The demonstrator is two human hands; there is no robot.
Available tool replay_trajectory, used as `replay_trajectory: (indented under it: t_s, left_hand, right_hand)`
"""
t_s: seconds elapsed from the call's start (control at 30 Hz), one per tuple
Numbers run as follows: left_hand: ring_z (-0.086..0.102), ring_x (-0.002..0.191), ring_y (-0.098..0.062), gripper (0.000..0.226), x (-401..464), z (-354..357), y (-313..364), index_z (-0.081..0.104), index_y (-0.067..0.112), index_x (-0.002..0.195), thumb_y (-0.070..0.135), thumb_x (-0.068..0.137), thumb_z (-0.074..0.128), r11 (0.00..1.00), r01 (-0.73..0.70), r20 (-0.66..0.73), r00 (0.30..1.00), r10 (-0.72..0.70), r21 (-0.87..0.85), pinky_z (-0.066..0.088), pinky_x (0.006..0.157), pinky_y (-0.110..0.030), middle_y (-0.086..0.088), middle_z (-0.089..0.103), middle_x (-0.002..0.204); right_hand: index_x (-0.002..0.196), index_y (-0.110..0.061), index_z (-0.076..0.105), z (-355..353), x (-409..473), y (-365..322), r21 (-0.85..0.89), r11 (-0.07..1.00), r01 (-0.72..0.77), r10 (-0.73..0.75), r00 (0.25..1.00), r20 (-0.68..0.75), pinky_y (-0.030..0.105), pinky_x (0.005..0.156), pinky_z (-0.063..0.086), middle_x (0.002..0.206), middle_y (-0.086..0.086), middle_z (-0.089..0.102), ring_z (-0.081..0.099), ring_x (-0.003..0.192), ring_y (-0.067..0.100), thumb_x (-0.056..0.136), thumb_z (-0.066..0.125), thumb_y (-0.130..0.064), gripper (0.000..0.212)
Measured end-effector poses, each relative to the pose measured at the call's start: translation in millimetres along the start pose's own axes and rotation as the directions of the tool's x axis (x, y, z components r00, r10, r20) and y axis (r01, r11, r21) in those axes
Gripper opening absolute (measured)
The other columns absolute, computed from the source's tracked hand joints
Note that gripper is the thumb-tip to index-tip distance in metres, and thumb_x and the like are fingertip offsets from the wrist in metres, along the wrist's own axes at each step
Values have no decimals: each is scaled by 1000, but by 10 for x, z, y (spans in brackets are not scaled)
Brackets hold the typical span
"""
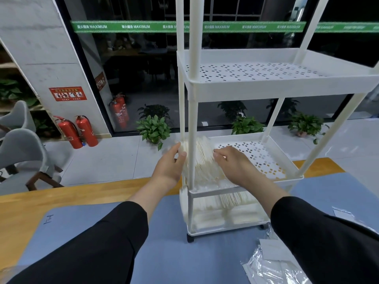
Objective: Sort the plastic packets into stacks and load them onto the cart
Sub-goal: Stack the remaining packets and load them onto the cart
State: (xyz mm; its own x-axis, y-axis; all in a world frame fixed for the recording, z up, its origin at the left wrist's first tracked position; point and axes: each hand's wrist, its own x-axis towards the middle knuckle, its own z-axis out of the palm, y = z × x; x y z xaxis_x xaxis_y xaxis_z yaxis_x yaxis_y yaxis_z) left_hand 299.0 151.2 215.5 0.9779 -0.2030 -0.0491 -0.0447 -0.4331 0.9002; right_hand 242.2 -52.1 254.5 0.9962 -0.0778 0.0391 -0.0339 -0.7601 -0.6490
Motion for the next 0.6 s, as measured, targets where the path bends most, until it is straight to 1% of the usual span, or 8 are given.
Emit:
replay_trajectory:
  t_s: [0.1, 0.17, 0.2, 0.27, 0.33, 0.43, 0.5, 0.6]
  left_hand:
    - [58, 123, -15, 50, 8, -4, -3, 42, 37, 151, 52, 104, 41, 999, -4, -14, 1000, 4, 35, 45, 111, -45, 12, 54, 146]
    - [60, 118, -14, 50, 13, -6, -7, 42, 38, 151, 53, 103, 40, 998, -11, -24, 1000, 13, 58, 47, 109, -45, 12, 57, 142]
    - [61, 116, -13, 50, 10, -5, -4, 43, 38, 150, 54, 102, 40, 998, -18, -31, 999, 20, 63, 48, 108, -45, 13, 58, 140]
    - [62, 113, -10, 49, 4, -1, 5, 44, 38, 149, 53, 103, 42, 998, -22, -50, 998, 25, 54, 48, 107, -45, 14, 59, 137]
    - [60, 116, -10, 48, -6, 0, 26, 45, 35, 150, 50, 104, 42, 999, -22, -72, 997, 25, 33, 47, 108, -44, 13, 58, 141]
    - [57, 122, -12, 47, -20, -2, 31, 47, 34, 149, 49, 105, 42, 1000, -10, -108, 994, 9, -5, 47, 109, -43, 11, 56, 144]
    - [56, 118, -10, 45, -64, -11, 64, 50, 31, 147, 46, 106, 40, 1000, -14, -160, 987, 16, 16, 47, 102, -34, 9, 55, 143]
    - [53, 111, -8, 39, -198, -28, 148, 55, 26, 141, 40, 108, 40, 999, -46, -273, 961, 52, 28, 41, 93, -27, 9, 55, 138]
  right_hand:
    - [62, -24, 46, -11, -37, 48, 0, 999, -38, 38, 999, -20, 33, 53, 32, 57, -3, 41, 41, 53, 16, 102, 41, -36, 42]
    - [77, -19, 64, -38, -27, 60, 22, 997, -79, 80, 996, -39, 35, 63, 46, 73, 5, 61, 60, 70, 23, 103, 41, -38, 39]
    - [81, -15, 64, -45, -19, 65, 22, 996, -89, 90, 995, -46, 35, 66, 47, 78, 7, 63, 61, 75, 27, 104, 40, -39, 41]
    - [69, -20, 49, -48, -10, 90, 0, 996, -92, 92, 994, -57, 30, 56, 35, 65, -2, 49, 49, 64, 20, 106, 36, -40, 43]
    - [65, -24, 39, -55, -2, 96, -12, 995, -94, 93, 993, -74, 29, 53, 27, 61, -7, 41, 41, 58, 14, 107, 34, -38, 44]
    - [65, -20, 38, -71, -22, 98, -31, 996, -80, 78, 994, -71, 30, 52, 26, 60, -5, 39, 37, 55, 13, 108, 32, -34, 46]
    - [65, -20, 37, -75, -31, 108, -29, 997, -77, 74, 994, -74, 30, 52, 25, 60, -4, 38, 36, 55, 13, 108, 31, -33, 46]
    - [66, -29, 36, -76, -53, 118, 6, 994, -105, 105, 991, -88, 26, 52, 25, 61, -8, 38, 37, 57, 7, 108, 32, -35, 43]
